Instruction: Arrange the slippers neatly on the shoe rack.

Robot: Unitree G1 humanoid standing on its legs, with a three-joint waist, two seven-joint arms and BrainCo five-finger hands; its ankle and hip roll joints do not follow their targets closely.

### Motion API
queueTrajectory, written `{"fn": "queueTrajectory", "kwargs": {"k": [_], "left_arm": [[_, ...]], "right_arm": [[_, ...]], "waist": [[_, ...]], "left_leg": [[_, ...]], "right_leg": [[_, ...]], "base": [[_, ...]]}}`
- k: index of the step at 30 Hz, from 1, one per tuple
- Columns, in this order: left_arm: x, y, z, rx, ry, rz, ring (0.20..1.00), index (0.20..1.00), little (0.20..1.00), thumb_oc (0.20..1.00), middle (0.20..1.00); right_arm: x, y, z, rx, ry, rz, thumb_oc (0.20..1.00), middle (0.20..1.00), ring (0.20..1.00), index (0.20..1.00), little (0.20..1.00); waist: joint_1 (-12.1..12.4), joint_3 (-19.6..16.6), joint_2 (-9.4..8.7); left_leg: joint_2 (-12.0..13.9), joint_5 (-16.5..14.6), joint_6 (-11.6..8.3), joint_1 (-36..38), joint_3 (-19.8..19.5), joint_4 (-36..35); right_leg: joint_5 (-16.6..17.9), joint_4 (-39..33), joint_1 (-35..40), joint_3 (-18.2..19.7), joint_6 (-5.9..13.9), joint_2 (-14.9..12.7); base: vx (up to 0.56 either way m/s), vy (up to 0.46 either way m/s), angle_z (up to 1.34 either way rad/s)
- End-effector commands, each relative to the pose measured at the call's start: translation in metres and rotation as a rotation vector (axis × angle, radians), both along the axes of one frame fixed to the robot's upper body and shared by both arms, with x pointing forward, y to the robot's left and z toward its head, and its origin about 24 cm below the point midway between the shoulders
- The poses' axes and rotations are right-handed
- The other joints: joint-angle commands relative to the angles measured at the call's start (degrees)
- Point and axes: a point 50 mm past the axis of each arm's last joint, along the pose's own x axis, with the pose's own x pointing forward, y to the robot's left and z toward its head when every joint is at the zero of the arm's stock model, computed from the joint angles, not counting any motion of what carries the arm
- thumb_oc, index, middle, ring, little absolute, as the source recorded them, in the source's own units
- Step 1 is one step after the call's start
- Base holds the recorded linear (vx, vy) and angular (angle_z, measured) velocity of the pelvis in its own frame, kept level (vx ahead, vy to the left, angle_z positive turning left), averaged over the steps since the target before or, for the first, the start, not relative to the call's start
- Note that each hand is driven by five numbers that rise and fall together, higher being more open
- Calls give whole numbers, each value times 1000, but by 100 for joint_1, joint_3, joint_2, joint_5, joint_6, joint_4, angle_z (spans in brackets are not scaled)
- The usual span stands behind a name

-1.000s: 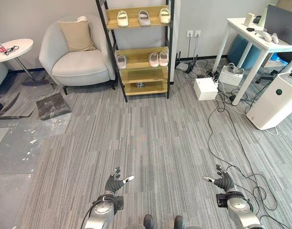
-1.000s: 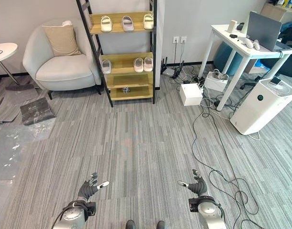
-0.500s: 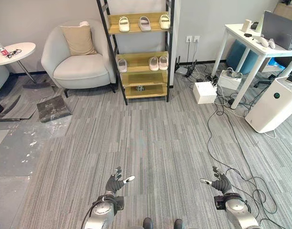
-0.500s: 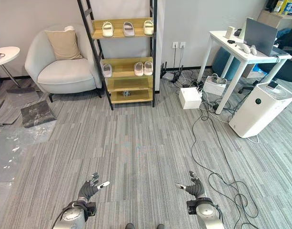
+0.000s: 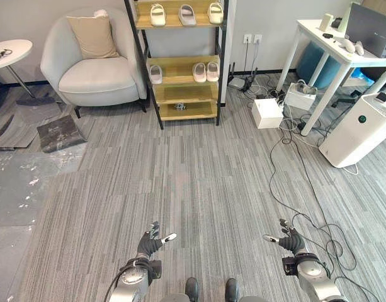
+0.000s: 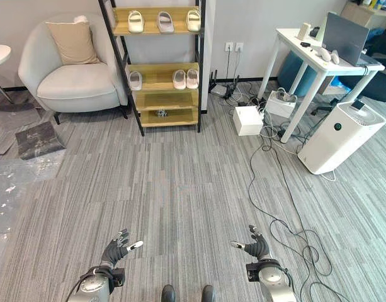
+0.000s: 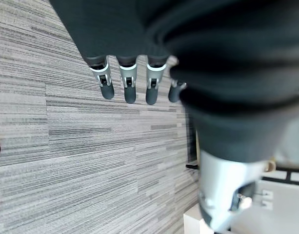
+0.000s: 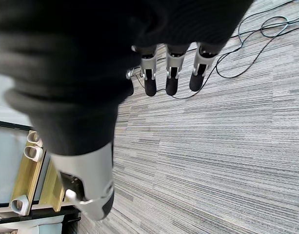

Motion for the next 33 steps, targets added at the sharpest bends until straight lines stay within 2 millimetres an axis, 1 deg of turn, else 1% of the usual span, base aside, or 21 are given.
{"fn": "queueTrajectory", "kwargs": {"k": [1,3,4,5,7,9,10,11,12,13,16,19,20,23,24,26,28,30,31,32,33], "left_arm": [[32,7,27,61,-159,-27,1000,1000,1000,1000,1000],[32,8,27,67,-163,-36,1000,1000,1000,1000,1000],[32,8,28,67,-163,-36,1000,1000,1000,1000,1000],[30,8,26,72,-154,-43,1000,1000,1000,1000,1000],[30,11,26,75,-151,-35,1000,1000,1000,1000,1000],[29,14,25,75,-144,-23,1000,1000,1000,1000,1000],[29,14,25,74,-144,-23,1000,1000,1000,1000,1000],[31,17,27,80,-150,-14,1000,1000,1000,1000,1000],[31,17,27,80,-150,-14,1000,1000,1000,1000,1000],[31,20,26,87,-145,-3,1000,1000,1000,1000,1000],[29,20,22,51,-129,39,1000,1000,1000,1000,1000],[24,19,12,-14,-92,112,1000,1000,1000,1000,1000],[23,17,12,-35,-92,127,1000,1000,1000,1000,1000],[21,13,9,-102,-93,180,1000,1000,1000,1000,1000],[25,11,11,-109,-105,174,1000,1000,1000,1000,1000],[31,10,15,-105,-122,162,1000,1000,1000,1000,1000],[31,10,14,-106,-112,160,1000,1000,1000,1000,1000],[31,9,13,-96,-106,147,1000,1000,1000,1000,1000],[30,10,13,-90,-99,146,1000,1000,1000,1000,1000],[29,11,11,-84,-89,147,1000,1000,1000,1000,1000],[27,11,10,-79,-83,147,1000,1000,1000,1000,1000]], "right_arm": [[36,17,26,29,-160,43,1000,1000,1000,1000,1000],[38,18,29,26,-176,47,1000,1000,1000,1000,1000],[38,18,29,26,-176,47,1000,1000,1000,1000,1000],[37,19,29,30,-179,51,1000,1000,1000,1000,1000],[36,16,30,26,-179,48,1000,1000,1000,1000,1000],[39,12,34,20,-199,40,1000,1000,1000,1000,1000],[39,12,34,20,-199,40,1000,1000,1000,1000,1000],[41,10,37,16,-213,35,1000,1000,1000,1000,1000],[41,10,37,16,-213,35,1000,1000,1000,1000,1000],[40,7,38,7,-218,27,1000,1000,1000,1000,1000],[34,2,36,-1,-210,14,1000,1000,1000,1000,1000],[22,-6,32,-8,-187,0,1000,1000,1000,1000,1000],[19,-9,30,-13,-178,-5,1000,1000,1000,1000,1000],[16,-16,33,-7,-187,-21,1000,1000,1000,1000,1000],[17,-17,36,-5,-202,-26,1000,1000,1000,1000,1000],[20,-22,40,-6,-219,-41,1000,1000,1000,1000,1000],[21,-22,41,-2,-223,-47,1000,1000,1000,1000,1000],[23,-20,41,5,-228,-45,1000,1000,1000,1000,1000],[24,-19,43,6,-235,-43,1000,1000,1000,1000,1000],[24,-17,42,5,-233,-41,1000,1000,1000,1000,1000],[24,-15,41,4,-231,-35,1000,1000,1000,1000,1000]], "waist": [[51,328,-188],[35,445,-158],[41,448,-163],[33,522,-135],[3,586,-146],[-107,671,-190],[-116,681,-171],[-203,704,-217],[-210,710,-204],[-299,661,-239],[-406,599,-235],[-528,358,-177],[-541,324,-142],[-505,372,-30],[-481,417,-78],[-401,534,-132],[-319,586,-181],[-202,632,-289],[-148,634,-332],[-112,590,-351],[-49,575,-319]], "left_leg": [[-50,-819,24,80,-452,254],[-138,-862,133,174,-428,263],[-145,-862,136,174,-421,264],[-151,-943,163,295,-441,268],[-149,-1010,138,451,-459,210],[-192,-1124,109,713,-539,101],[-170,-1133,105,736,-549,92],[-203,-1235,73,906,-601,46],[-189,-1240,70,919,-608,41],[-164,-1354,24,1097,-650,46],[-127,-1497,-40,1233,-755,136],[5,-1723,-188,1433,-864,406],[50,-1657,-251,1404,-897,621],[33,-982,-613,963,-922,1910],[-57,-719,-724,640,-963,2451],[-165,-409,-883,236,-989,3108],[-133,-394,-835,-162,-805,3211],[-117,-683,-667,-696,-560,2958],[-38,-877,-559,-842,-449,2568],[55,-901,-490,-981,-451,2079],[196,-673,-501,-1064,-509,1527]], "right_leg": [[-639,1273,-436,282,832,-914],[-363,1981,-730,328,885,-1026],[-373,2003,-743,340,889,-1032],[-305,2524,-1007,366,799,-1039],[-301,2259,-1282,172,743,-1010],[-44,1505,-1511,-131,773,-937],[-41,1481,-1477,-152,770,-919],[166,975,-1638,-341,831,-819],[172,955,-1614,-355,829,-807],[275,612,-1684,-518,835,-706],[248,571,-1646,-491,767,-616],[23,645,-1441,-467,528,-442],[-49,684,-1364,-494,471,-394],[-275,711,-995,-529,267,-262],[-343,689,-882,-501,205,-297],[-501,726,-707,-449,86,-318],[-620,649,-476,-442,38,-352],[-748,527,-209,-432,73,-416],[-816,451,-87,-404,112,-427],[-863,385,7,-389,156,-415],[-914,327,136,-355,193,-372]], "base": [[-39,226,-34],[11,177,-27],[82,149,-5],[140,108,-5],[231,68,-2],[262,-29,5],[291,-52,8],[199,-36,13],[413,-82,13],[232,-51,11],[319,-89,24],[419,-148,64],[417,-144,46],[292,-118,14],[244,-125,5],[240,-124,-15],[263,-102,-8],[317,-72,19],[375,-20,12],[402,36,1],[286,36,-14]]}}
